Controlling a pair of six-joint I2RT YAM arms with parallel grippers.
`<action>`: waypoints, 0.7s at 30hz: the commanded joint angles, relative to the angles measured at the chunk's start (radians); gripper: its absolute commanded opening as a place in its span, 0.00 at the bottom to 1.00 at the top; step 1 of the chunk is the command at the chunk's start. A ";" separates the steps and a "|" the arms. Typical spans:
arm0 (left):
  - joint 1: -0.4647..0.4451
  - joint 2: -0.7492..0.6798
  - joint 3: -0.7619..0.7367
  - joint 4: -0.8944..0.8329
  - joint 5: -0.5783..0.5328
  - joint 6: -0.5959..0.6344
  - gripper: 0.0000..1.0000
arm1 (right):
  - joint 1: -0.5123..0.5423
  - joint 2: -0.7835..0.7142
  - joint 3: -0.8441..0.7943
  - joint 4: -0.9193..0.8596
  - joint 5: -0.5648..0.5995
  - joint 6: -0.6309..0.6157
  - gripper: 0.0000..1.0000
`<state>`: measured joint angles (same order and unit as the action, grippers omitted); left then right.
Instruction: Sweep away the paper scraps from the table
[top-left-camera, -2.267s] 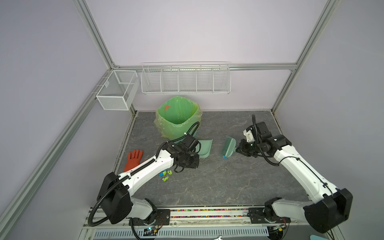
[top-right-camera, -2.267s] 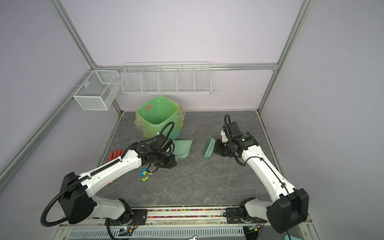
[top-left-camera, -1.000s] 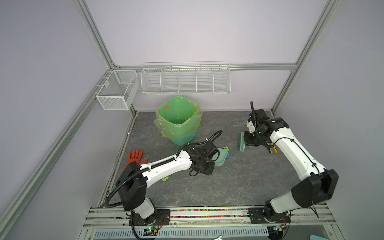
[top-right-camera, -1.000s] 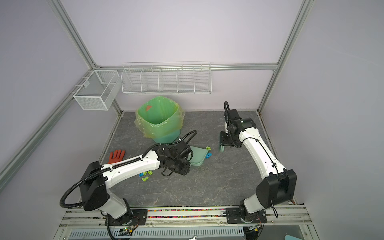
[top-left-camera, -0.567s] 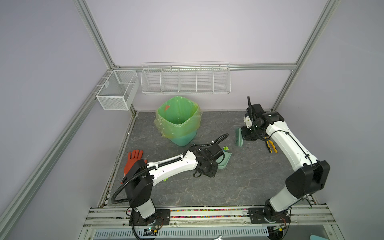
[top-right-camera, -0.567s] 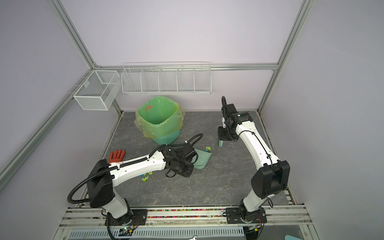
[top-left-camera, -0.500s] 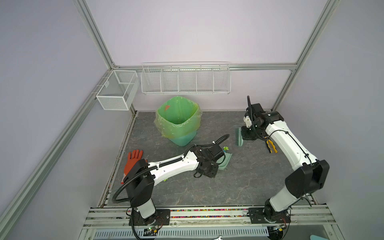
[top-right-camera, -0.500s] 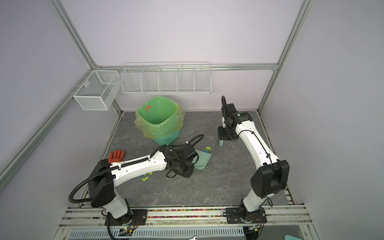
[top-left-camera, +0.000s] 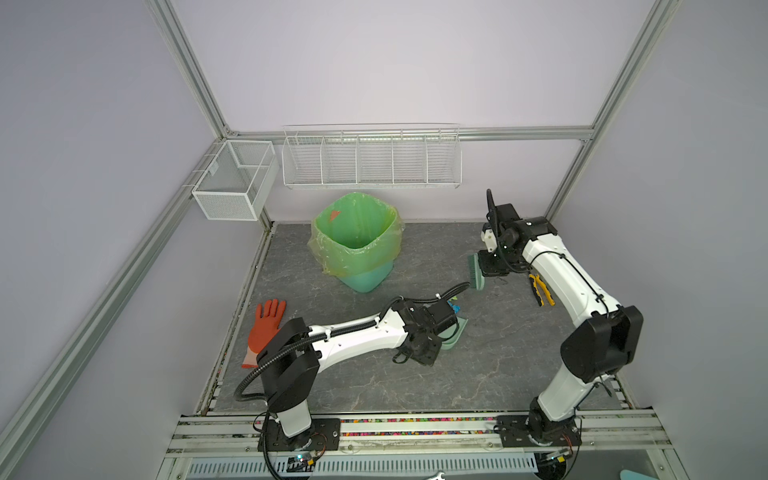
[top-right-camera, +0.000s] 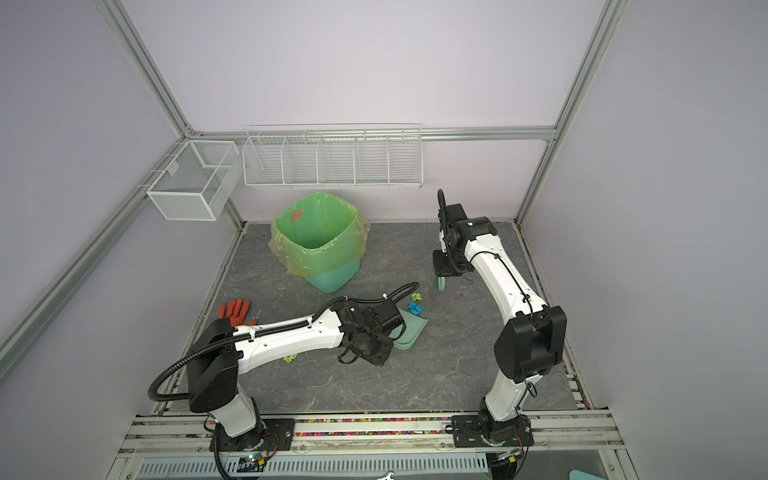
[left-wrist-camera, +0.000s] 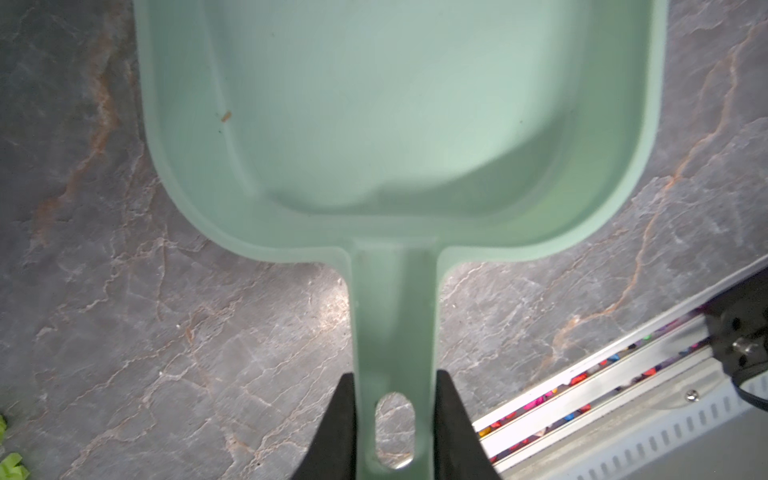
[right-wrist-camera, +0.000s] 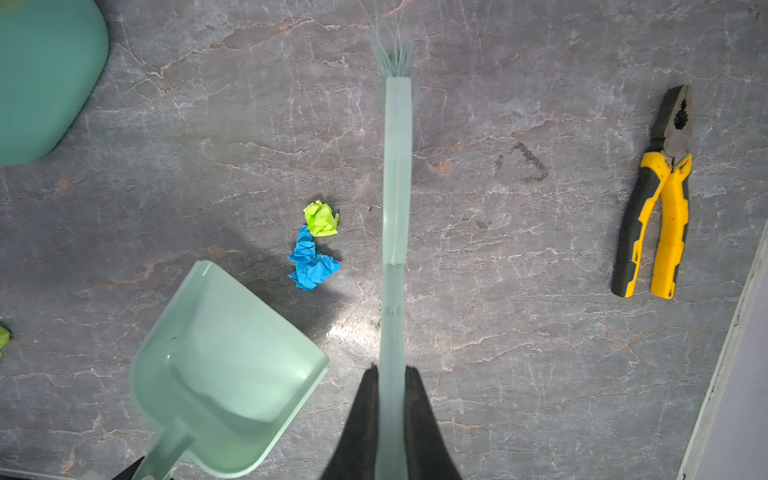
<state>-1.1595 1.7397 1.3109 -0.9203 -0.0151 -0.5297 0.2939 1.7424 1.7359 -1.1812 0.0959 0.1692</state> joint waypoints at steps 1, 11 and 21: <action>-0.007 0.026 0.028 -0.035 -0.042 0.000 0.00 | -0.004 0.027 0.045 -0.019 0.033 -0.040 0.07; -0.017 0.049 0.039 -0.075 -0.104 -0.007 0.00 | -0.005 0.054 0.078 0.005 0.028 -0.056 0.07; -0.028 0.061 0.023 -0.038 -0.033 -0.022 0.00 | -0.005 0.079 0.116 0.010 0.034 -0.019 0.07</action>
<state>-1.1812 1.7771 1.3182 -0.9657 -0.0715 -0.5407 0.2939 1.8130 1.8290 -1.1877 0.1268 0.1360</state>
